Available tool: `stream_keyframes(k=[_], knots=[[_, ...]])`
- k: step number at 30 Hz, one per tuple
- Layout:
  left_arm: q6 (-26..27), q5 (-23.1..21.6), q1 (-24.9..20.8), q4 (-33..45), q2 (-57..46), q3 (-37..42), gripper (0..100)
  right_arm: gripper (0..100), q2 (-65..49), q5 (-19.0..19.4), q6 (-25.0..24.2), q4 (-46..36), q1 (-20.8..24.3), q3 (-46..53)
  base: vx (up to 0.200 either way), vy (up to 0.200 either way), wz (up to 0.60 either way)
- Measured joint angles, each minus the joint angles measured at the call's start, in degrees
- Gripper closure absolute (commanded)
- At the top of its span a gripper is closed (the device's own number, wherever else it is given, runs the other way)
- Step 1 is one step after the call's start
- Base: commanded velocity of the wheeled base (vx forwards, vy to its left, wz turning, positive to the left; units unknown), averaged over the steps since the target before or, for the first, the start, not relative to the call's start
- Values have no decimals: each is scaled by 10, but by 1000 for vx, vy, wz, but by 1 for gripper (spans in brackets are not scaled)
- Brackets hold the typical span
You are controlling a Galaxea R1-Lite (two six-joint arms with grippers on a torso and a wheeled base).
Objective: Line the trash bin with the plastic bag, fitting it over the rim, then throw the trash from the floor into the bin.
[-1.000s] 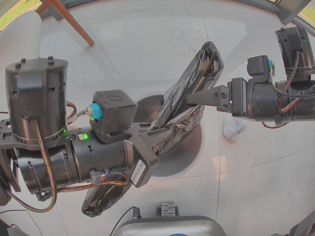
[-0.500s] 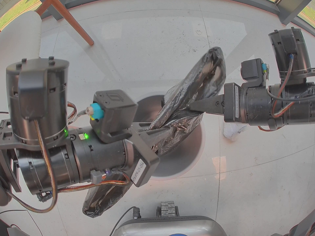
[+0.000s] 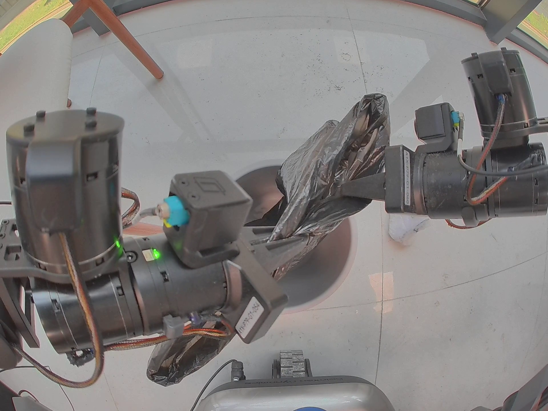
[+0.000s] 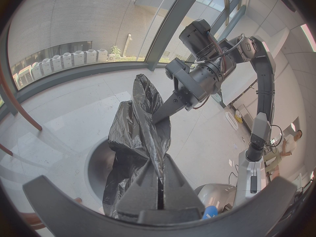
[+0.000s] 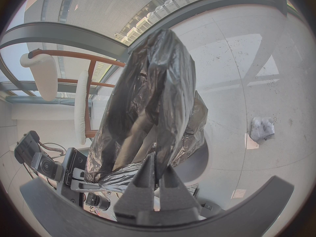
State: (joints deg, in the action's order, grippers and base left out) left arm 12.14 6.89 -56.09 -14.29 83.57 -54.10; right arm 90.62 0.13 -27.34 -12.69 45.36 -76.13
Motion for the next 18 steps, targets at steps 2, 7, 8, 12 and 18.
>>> stream_keyframes(k=[2, 7, 8, 12, 18], knots=[[0, 0, -1, -1, 0, 3, 100, 100, 0, 0, 0, 0, 0, 0, 0, 0, 0], [-1, 0, -1, -1, 0, 15, 100, 100, -2, 0, 0, -1, 0, 3, 0, 0, 0], [-1, 0, -2, -2, 0, 20, 100, 100, -2, 0, 0, 0, 0, 5, 0, 0, 0], [-5, 1, -3, -3, 0, 31, 100, 100, -1, 1, 2, 2, 1, 7, 0, 0, 0], [-25, 6, -8, -2, 3, 37, 100, 100, -1, 3, 5, 2, -1, 29, 0, 0, 0]])
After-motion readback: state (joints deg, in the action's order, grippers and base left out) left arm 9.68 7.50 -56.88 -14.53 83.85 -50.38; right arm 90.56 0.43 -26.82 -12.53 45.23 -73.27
